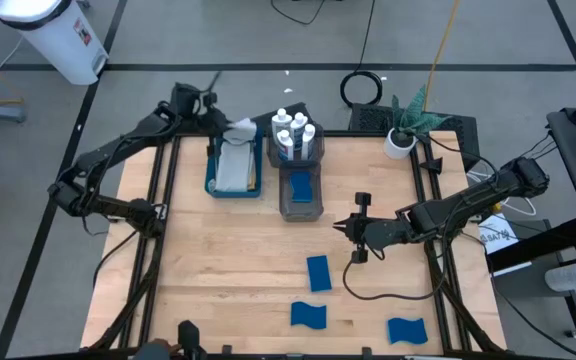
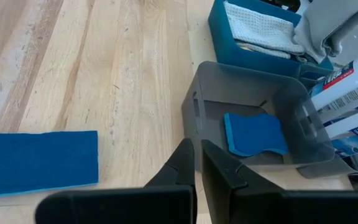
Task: Pick & Place Kitchen Items
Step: Put the gray microfiber towel into the blue bin
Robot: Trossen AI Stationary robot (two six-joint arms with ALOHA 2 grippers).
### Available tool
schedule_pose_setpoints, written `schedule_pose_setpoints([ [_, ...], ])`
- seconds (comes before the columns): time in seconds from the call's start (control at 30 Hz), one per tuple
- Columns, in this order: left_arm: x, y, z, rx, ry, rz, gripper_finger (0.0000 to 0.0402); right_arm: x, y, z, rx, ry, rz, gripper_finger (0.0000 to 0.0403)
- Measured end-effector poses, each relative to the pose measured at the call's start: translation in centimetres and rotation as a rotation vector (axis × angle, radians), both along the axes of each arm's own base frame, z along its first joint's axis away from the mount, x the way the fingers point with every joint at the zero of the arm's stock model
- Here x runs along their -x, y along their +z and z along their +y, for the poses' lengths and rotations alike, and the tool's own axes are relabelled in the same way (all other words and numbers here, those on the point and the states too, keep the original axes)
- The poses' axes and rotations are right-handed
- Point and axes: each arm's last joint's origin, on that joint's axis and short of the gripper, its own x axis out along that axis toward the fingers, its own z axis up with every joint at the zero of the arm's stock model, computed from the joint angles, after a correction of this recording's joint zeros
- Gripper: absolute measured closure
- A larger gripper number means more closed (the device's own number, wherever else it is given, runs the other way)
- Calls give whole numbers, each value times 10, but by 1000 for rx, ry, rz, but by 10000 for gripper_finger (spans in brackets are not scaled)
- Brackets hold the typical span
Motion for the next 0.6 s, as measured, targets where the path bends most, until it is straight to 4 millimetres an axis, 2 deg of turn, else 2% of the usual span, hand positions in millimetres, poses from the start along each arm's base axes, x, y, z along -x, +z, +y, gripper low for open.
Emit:
schedule_pose_setpoints([
  [0.33,4,2,-24,145,-125,10,383,0,0,0,-1,-1,0,401],
  [0.6,11,-8,-34,294,-140,90,389,0,0,0,-2,-1,0,401],
])
